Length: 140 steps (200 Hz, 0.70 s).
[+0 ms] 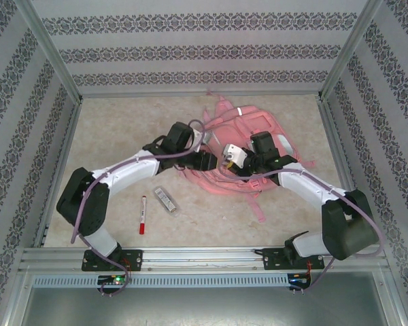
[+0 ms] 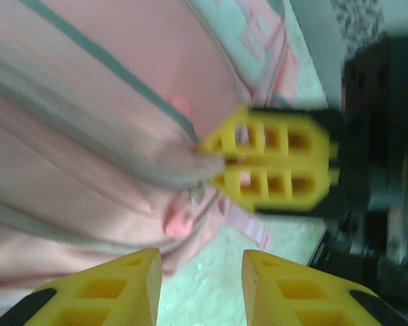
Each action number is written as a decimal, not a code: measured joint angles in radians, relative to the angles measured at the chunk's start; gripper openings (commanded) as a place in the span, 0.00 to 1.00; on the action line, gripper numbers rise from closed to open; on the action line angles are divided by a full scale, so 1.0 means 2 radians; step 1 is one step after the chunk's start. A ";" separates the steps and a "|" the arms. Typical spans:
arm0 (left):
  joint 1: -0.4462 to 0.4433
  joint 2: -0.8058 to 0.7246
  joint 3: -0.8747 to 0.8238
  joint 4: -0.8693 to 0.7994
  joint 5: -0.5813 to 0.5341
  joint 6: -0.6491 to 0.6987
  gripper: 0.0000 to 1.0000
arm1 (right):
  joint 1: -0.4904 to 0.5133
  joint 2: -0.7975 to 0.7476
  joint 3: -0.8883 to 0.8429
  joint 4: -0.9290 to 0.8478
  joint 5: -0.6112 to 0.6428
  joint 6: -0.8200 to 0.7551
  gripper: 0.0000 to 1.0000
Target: Pack the student bag
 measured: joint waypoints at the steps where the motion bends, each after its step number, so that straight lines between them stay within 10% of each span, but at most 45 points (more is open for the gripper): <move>1: -0.002 -0.001 -0.003 0.003 -0.001 0.002 0.35 | -0.001 0.000 0.000 0.001 -0.002 0.002 0.00; 78: -0.071 -0.003 -0.069 0.132 -0.111 0.107 0.45 | -0.016 0.022 0.000 0.041 -0.075 0.076 0.00; 140: -0.075 0.014 -0.057 0.141 -0.213 0.161 0.26 | -0.017 0.023 0.000 0.044 -0.082 0.093 0.00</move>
